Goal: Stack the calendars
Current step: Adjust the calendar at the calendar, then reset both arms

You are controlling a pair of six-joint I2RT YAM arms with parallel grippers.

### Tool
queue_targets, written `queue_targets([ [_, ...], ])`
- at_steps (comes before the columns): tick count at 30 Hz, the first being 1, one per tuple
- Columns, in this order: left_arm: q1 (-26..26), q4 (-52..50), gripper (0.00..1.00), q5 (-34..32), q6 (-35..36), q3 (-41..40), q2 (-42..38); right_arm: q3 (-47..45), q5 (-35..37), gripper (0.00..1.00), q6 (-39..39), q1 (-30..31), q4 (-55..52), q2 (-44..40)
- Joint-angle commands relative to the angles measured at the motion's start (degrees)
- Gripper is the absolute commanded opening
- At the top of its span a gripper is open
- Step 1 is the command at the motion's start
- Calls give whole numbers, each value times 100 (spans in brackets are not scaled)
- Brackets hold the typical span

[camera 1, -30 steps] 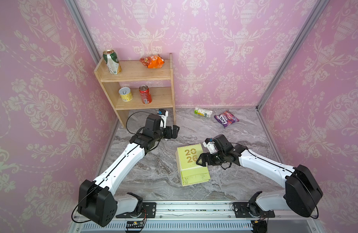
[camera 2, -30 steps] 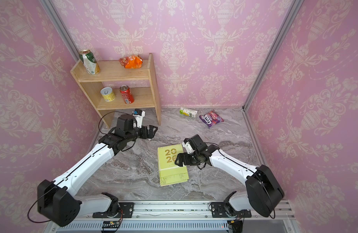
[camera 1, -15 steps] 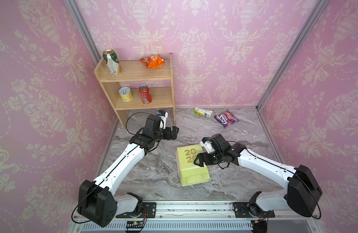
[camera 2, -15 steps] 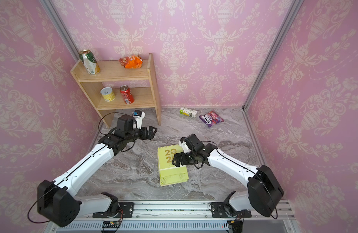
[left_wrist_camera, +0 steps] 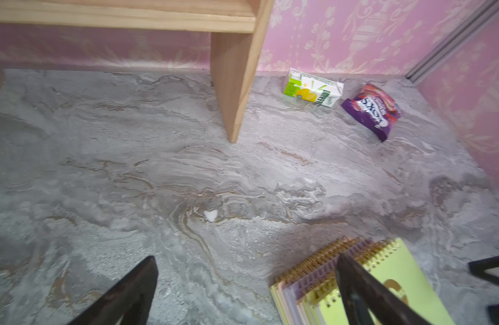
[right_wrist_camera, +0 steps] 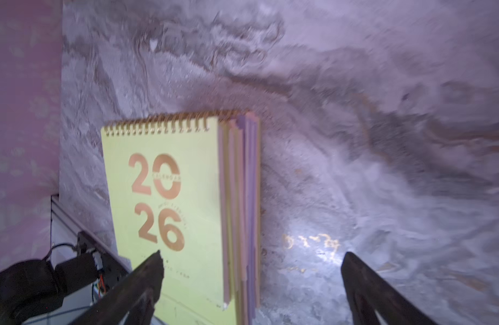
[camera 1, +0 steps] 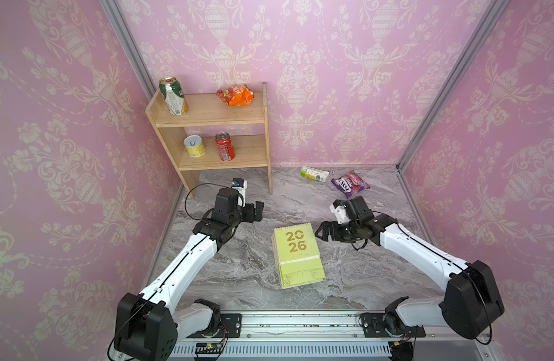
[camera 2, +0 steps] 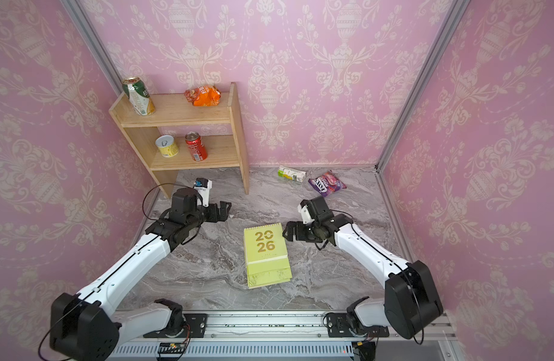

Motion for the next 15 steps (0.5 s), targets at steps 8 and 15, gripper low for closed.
queue_targets([
  [8,1313,2718,99,-1001,541,-2193,-319,-1832,2645,100,-1334,-1735,3134,-1169],
  [15,1464,5184,99,-1322,1393,-3140,875,-2633,2608,100,-1817,-2124,5459,-209],
])
